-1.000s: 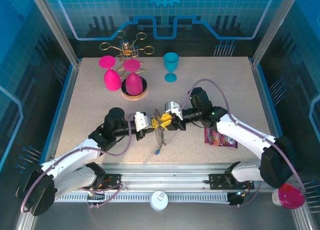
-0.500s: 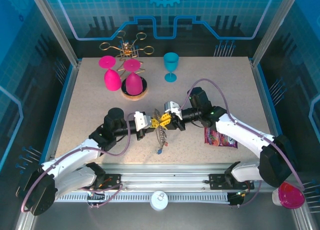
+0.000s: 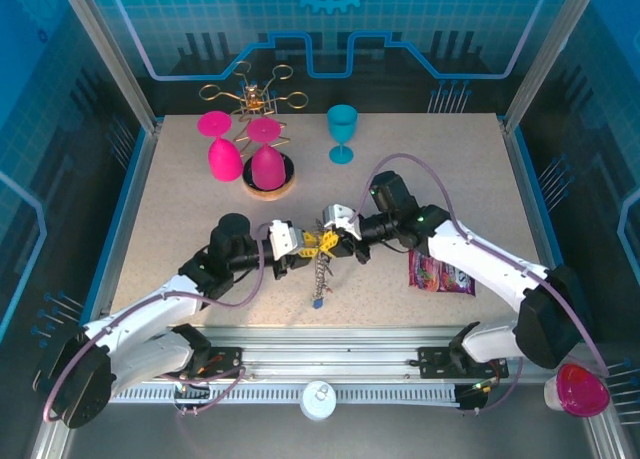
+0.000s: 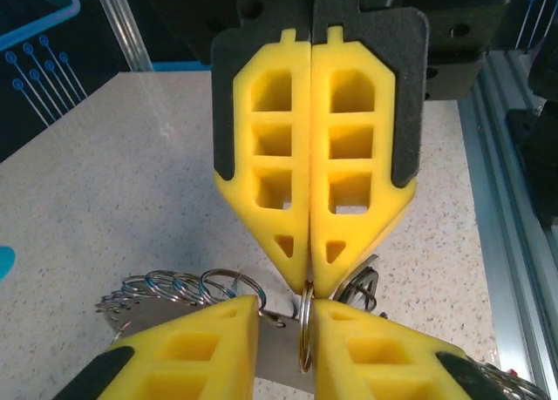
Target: Put the keys on the keyring
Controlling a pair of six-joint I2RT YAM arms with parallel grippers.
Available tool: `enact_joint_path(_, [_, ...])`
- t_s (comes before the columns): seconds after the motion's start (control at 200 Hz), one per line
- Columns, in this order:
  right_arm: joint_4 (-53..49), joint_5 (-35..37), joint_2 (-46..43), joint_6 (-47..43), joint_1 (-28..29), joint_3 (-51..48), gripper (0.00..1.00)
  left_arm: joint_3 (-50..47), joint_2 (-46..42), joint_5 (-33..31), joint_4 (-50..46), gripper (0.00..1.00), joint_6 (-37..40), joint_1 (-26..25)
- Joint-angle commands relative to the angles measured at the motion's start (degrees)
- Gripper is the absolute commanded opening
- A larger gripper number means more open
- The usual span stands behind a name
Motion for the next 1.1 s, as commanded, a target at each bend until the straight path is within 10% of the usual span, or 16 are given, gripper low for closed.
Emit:
enact_joint_path(0.0, [-8.5,2.9,1.9,-5.0,3.4,5.0,0.00,4.2,0.7,-1.8,-6.7,0.15,4.0,-0.7])
enact_joint_path(0.36, [-6.6,3.5,1.1,-2.8,4.5,7.0,0.00,5.9,1.0,-1.4,-12.0,0.00,7.8,-1.2])
enact_joint_path(0.48, [0.9,3.7,-3.9,3.1,1.2,0.5,0.38,2.8,-1.5,-2.6,-5.8,0.00,5.5,-1.2])
enact_joint_path(1.096, [16.6,10.8,-5.1,12.8,1.8,-11.2,0.40,-1.6,-3.0,-2.9,6.0,0.00,-1.4,-1.1])
